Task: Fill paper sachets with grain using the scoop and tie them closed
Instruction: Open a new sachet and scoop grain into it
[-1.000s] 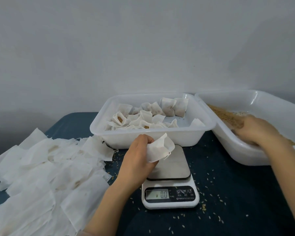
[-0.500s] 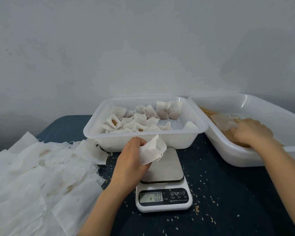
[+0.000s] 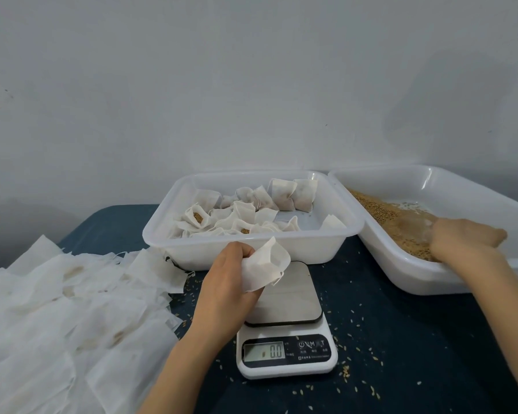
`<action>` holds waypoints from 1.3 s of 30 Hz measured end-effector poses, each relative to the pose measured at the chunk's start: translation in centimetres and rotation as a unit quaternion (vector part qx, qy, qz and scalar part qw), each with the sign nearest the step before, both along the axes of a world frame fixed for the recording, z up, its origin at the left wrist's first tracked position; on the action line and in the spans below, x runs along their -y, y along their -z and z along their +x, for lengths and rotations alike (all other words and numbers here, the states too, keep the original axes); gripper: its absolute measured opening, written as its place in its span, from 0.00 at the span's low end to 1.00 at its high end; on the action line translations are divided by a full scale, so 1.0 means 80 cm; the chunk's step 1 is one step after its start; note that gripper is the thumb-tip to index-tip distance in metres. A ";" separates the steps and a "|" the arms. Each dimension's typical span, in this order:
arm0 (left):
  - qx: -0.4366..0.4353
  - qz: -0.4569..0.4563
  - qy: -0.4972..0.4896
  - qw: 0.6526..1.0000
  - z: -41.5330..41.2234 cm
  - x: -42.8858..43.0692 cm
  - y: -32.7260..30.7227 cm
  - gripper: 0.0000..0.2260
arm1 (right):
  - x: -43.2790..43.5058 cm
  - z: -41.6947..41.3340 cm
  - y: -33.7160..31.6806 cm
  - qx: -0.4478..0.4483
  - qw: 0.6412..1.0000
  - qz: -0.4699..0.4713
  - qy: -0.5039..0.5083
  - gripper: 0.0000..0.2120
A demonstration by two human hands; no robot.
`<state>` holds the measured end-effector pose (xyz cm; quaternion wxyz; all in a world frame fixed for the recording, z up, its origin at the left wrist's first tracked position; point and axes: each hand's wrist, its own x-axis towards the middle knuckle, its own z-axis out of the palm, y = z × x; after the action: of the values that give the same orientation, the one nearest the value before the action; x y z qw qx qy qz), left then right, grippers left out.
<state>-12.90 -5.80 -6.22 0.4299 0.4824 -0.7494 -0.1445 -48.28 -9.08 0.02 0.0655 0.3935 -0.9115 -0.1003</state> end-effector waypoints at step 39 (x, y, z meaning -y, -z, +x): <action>-0.133 0.116 -0.050 0.983 0.016 0.011 -0.008 0.16 | -0.053 0.107 -0.027 0.371 0.737 -0.308 -0.474 0.15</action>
<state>-11.62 -6.66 -5.57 0.4734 0.5424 -0.6388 -0.2714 -39.72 -4.83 2.22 -0.1211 0.7391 -0.5404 0.3835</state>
